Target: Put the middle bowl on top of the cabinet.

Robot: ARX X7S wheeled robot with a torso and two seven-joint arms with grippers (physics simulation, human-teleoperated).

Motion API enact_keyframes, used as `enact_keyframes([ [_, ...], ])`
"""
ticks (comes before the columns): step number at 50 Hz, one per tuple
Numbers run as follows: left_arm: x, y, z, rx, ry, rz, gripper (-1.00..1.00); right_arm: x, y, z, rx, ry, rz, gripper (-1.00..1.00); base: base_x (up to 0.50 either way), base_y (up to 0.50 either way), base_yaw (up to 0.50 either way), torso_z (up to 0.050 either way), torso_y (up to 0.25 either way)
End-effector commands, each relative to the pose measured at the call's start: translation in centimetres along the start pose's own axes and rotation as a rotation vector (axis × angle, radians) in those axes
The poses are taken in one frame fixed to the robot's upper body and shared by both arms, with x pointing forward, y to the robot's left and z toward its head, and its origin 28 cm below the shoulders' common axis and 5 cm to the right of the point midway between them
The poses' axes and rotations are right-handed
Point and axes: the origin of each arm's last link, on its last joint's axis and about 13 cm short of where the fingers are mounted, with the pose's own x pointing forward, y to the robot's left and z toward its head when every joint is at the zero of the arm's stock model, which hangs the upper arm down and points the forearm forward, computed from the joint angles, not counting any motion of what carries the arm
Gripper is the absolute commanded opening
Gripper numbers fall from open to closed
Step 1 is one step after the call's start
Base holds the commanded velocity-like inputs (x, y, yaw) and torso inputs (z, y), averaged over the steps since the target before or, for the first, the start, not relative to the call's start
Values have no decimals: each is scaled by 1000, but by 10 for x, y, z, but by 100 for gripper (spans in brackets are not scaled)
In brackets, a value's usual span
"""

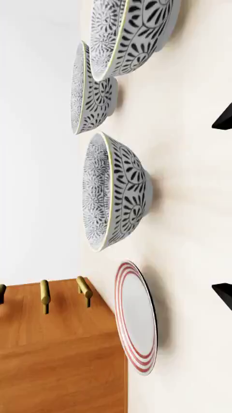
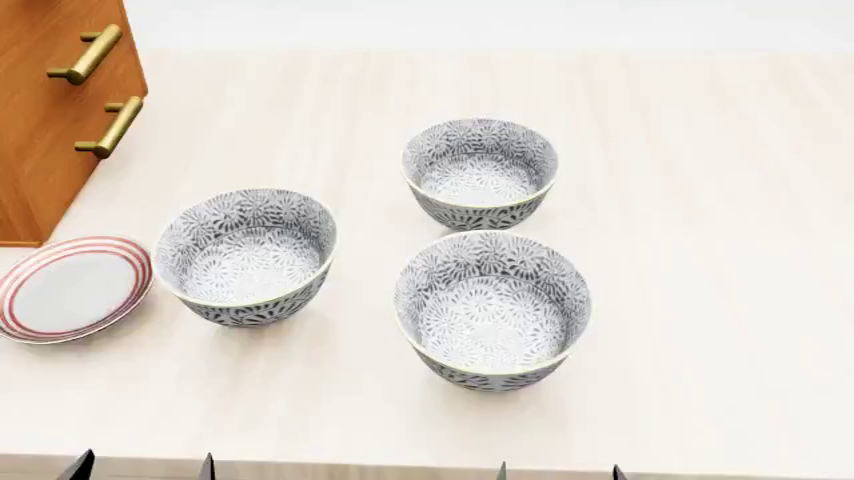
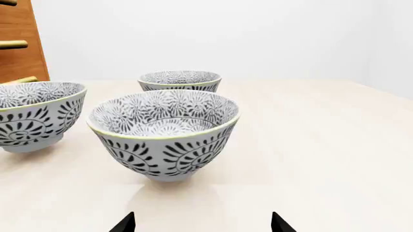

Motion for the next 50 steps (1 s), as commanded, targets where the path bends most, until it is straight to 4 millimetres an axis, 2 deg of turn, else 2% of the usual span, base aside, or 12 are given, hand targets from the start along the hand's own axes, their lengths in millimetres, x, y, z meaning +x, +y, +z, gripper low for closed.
enact_keyframes([
  [1,0,0,0,0,0,0,100,2,0,-2,0,0,0,100,0,0,0,0,0],
  [8,12,-2,-2,10,8,19,100,9,-5,-1,16,10,-21,100,0,0,0,0,0],
  [14,13,-2,0,11,7,21,100,11,-5,1,25,-1,-29,100,0,0,0,0,0],
  [21,9,-2,10,2,-10,18,100,1,-13,28,51,-121,-86,100,0,0,0,0,0],
  [24,4,-5,15,-1,-27,-5,100,-12,-26,50,49,-206,-172,100,0,0,0,0,0],
  [29,4,-6,22,-13,-35,-19,100,-32,-43,72,55,-292,-279,100,0,0,0,0,0],
  [31,8,-6,41,-41,-69,-15,100,-43,-50,80,48,-327,-324,100,0,0,0,0,0],
  [34,15,-6,91,-85,-177,-3,100,-62,-60,93,25,-385,-400,100,0,0,0,0,0],
  [37,14,-6,122,-135,-253,-13,100,-77,-66,101,0,-435,-447,100,0,0,0,0,0],
  [41,12,-7,130,-137,-321,16,100,-95,-73,103,-20,-464,-476,100,0,0,0,0,0],
  [46,-2,2,151,-234,-366,111,100,-113,-79,102,-42,-467,-504,100,0,0,0,0,0],
  [50,-11,5,155,-232,-376,124,100,-122,-79,104,-84,-468,-516,100,0,226,0,0,0],
])
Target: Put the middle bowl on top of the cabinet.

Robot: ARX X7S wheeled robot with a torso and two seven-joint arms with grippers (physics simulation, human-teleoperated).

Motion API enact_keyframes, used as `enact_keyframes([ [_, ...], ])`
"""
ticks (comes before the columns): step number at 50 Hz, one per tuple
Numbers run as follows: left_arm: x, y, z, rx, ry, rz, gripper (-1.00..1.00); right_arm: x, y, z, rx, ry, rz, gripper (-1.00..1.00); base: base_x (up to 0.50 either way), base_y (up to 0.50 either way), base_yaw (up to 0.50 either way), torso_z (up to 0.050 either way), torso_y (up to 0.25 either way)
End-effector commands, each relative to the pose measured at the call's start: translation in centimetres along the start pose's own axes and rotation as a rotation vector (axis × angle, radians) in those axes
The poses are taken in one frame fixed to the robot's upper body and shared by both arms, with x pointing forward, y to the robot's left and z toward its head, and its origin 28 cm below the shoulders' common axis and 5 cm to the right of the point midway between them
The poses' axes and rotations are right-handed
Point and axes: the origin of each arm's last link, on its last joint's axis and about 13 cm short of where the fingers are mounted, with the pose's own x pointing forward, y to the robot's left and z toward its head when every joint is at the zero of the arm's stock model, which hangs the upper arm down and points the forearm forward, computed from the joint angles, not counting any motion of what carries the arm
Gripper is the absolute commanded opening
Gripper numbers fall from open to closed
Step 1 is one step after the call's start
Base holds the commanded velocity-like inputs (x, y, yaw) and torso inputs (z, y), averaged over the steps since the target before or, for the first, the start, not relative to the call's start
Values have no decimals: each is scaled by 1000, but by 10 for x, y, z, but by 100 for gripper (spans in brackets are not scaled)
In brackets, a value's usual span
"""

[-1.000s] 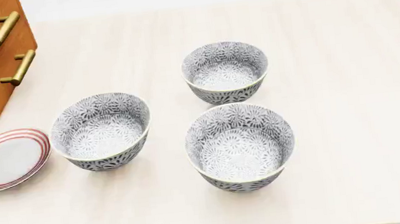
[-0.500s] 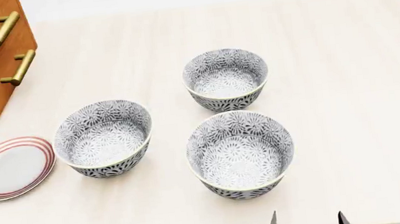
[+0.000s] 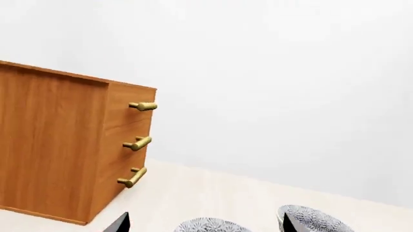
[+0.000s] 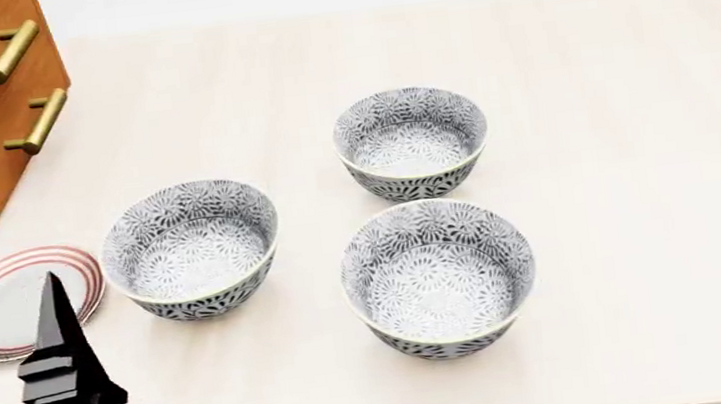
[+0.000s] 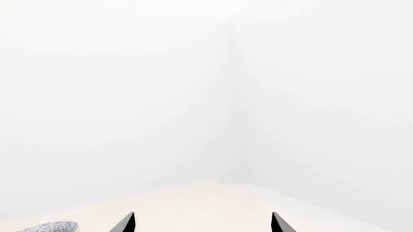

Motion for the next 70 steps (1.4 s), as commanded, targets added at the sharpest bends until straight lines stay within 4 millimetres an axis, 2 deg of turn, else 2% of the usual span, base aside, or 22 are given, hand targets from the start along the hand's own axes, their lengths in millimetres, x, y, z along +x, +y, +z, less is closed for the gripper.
enact_keyframes([
  [1,-11,1,42,-58,-106,56,100,-20,-22,29,-75,-83,-55,100,0,500,0,0,0],
  [33,-5,1,39,-45,-83,50,100,-18,-16,36,-79,-101,-55,100,0,500,0,0,0],
  [42,-5,1,39,-47,-82,50,100,-19,-18,37,-73,-94,-95,100,22,0,0,0,0],
  [58,-7,-1,39,-20,-98,40,100,-22,-19,45,-119,-132,-129,100,489,-42,0,0,0],
  [70,-9,-2,40,-23,-97,42,100,-23,-19,48,-117,-133,-128,100,125,0,0,0,0],
])
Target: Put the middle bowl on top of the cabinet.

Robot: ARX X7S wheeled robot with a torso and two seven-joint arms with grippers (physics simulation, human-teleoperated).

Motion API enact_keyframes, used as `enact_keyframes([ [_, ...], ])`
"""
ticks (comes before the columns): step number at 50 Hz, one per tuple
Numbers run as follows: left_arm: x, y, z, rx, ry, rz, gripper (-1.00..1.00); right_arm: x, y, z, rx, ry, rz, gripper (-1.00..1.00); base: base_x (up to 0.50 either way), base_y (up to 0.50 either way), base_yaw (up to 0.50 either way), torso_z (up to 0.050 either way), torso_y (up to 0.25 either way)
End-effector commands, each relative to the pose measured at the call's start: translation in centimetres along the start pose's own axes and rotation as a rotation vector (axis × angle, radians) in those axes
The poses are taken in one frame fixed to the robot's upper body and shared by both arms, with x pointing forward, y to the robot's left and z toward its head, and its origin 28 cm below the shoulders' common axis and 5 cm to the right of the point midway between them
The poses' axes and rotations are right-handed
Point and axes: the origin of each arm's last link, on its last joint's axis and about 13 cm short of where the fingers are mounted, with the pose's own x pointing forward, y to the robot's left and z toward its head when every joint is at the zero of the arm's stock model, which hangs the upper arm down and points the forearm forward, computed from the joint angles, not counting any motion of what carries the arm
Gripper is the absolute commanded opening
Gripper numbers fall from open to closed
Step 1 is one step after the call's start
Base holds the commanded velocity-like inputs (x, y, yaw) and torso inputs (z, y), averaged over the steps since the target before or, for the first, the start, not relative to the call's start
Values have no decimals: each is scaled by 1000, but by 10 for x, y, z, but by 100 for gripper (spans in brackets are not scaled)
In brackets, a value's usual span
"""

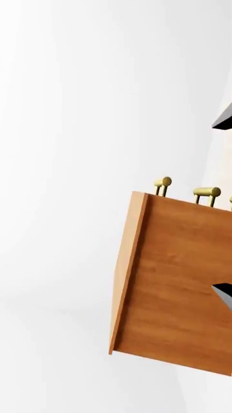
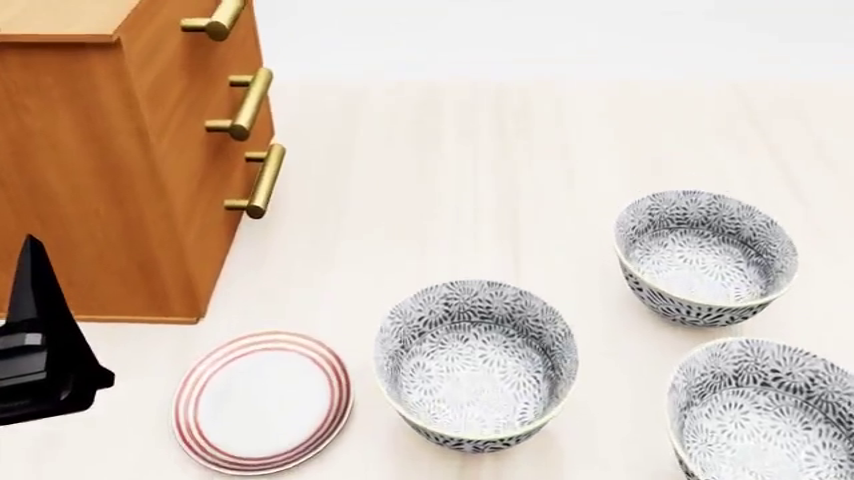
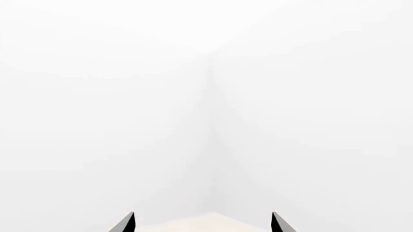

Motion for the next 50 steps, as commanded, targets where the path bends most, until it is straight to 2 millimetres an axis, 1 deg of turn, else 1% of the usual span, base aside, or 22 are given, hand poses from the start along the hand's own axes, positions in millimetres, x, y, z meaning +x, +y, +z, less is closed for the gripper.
enact_keyframes([
  [1,-1,-1,1,1,-3,-1,100,-1,-1,4,-1,-11,-7,100,500,0,0,0,0],
  [14,-2,-1,2,1,-3,0,100,-1,-1,4,-22,-6,-3,100,500,0,0,0,0],
  [17,-4,-3,-2,-32,70,47,100,-1,-1,6,-29,-19,-12,100,0,0,0,0,0],
  [18,-34,-24,-33,-172,427,158,100,0,7,7,-9,-28,-27,100,0,0,0,0,0],
  [19,-39,-31,-31,-254,507,83,100,0,7,7,-9,-28,-26,100,0,0,0,0,0],
  [20,-41,-36,-29,-306,532,43,100,0,8,7,-9,-28,-24,100,0,0,0,0,0],
  [28,-45,-42,-28,-317,564,15,100,1,8,6,-9,-25,-19,100,0,0,0,0,0],
  [33,-49,-45,-35,-321,595,10,100,0,7,7,-11,-26,-20,100,0,0,0,0,0],
  [39,-54,-53,-36,-320,614,-14,100,0,7,7,-20,-31,-20,100,0,0,0,0,0],
  [41,-57,-57,-35,-324,617,-23,100,0,7,8,-21,-32,-20,100,0,0,0,0,0],
  [46,-62,-69,-24,-330,608,-50,100,0,5,7,-20,-32,-17,100,0,0,0,0,0],
  [50,-66,-79,-21,-319,613,-79,100,0,4,7,-20,-33,-18,100,0,0,0,0,0],
])
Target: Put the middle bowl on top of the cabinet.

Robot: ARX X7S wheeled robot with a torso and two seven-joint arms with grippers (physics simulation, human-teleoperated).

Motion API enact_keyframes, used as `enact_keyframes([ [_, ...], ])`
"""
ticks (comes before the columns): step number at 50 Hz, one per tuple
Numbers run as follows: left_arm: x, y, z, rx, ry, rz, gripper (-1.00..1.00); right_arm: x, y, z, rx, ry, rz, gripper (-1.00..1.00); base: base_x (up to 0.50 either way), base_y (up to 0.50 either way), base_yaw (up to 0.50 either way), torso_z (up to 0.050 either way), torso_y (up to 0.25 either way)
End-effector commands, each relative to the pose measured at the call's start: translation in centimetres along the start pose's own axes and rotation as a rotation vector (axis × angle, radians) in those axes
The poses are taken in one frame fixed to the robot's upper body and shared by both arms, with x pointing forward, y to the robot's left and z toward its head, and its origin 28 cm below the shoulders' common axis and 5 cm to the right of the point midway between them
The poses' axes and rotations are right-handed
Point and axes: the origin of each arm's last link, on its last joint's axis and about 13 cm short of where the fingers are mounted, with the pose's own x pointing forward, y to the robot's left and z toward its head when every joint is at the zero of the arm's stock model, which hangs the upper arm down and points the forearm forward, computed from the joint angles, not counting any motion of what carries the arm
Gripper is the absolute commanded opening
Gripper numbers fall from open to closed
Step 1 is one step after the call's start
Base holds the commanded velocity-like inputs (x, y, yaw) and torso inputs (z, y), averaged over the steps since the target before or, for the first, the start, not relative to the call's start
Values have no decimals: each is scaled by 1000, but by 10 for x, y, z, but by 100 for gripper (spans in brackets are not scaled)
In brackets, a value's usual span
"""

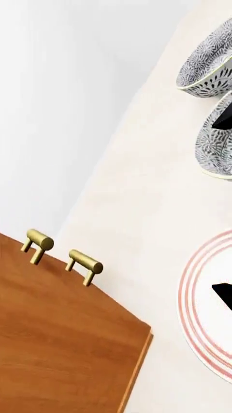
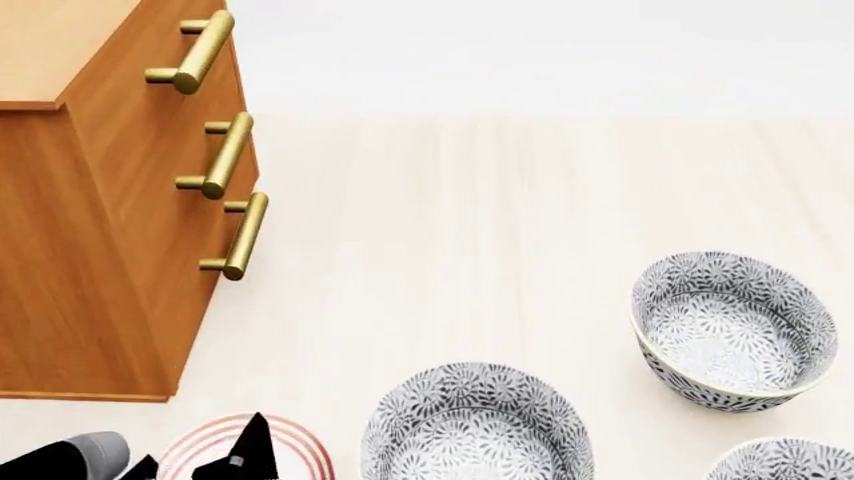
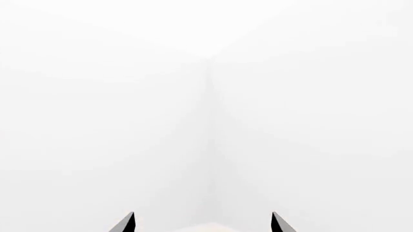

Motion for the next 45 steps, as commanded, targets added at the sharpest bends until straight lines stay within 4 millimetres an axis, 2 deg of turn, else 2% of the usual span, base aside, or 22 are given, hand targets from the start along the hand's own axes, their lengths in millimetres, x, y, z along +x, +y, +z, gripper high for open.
enact_keyframes([
  [1,-13,-23,-7,12,51,-53,100,0,-2,1,-1,-4,1,100,0,0,0,0,0],
  [10,-17,-38,-10,9,85,-81,100,-1,-7,0,0,-9,-1,100,0,0,0,0,0],
  [19,-8,-48,-7,-23,127,-69,100,-2,-9,2,-2,-13,2,100,0,0,0,0,0],
  [27,0,-49,-12,-60,181,-73,100,-3,-9,2,-1,-15,5,100,0,0,0,0,0],
  [45,27,-53,-18,-37,221,43,100,-3,-10,6,2,-25,7,100,0,0,0,0,0],
])
